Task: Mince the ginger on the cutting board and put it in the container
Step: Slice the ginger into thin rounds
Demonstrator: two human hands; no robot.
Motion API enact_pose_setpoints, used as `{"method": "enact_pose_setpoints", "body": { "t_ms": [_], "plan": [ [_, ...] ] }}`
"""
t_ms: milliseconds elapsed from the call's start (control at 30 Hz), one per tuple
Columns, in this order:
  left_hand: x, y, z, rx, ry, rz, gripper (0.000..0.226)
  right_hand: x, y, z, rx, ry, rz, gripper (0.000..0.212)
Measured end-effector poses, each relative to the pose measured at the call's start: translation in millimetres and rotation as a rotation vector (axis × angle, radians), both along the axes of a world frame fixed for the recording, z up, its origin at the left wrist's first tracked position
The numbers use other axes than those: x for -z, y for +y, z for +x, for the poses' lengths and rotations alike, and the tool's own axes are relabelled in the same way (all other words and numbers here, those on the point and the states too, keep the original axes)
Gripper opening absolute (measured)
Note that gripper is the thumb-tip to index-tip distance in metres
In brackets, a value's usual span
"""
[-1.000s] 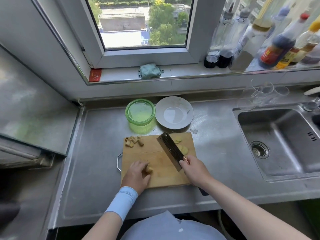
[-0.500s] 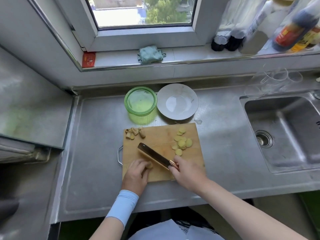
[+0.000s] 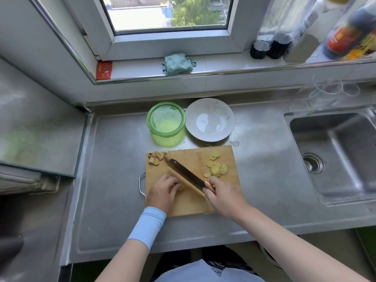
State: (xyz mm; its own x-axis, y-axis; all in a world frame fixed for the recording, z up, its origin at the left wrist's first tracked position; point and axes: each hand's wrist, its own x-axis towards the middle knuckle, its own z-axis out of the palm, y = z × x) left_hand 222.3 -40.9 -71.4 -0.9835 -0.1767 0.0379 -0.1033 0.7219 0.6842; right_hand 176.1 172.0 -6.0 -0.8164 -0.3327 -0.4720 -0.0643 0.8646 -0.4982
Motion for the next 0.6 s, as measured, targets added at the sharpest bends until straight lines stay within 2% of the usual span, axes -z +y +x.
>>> {"method": "enact_pose_setpoints", "body": {
  "t_ms": [200, 267, 367, 500, 600],
  "plan": [
    [4.0, -1.9, 6.1, 0.112, -0.028, -0.084, 0.01, -0.2, -1.4, -3.3, -0.022, -0.006, 0.002, 0.025],
    [3.8, -2.1, 10.5, 0.086, -0.016, -0.055, 0.012, -0.5, -3.4, -3.9, -0.039, -0.003, 0.002, 0.024],
    [0.1, -3.4, 17.7, 0.042, -0.035, -0.021, 0.03, 1.1, -3.9, -4.8, -0.049, -0.017, -0.007, 0.023],
    [2.4, -4.6, 24.4, 0.173, -0.021, -0.114, 0.023, 2.4, -1.7, -7.7, -0.051, -0.019, -0.01, 0.023],
    [2.7, -4.6, 24.6, 0.177, -0.012, -0.064, 0.019, 2.0, -2.4, -9.7, -0.052, -0.018, -0.009, 0.023]
  ]
}}
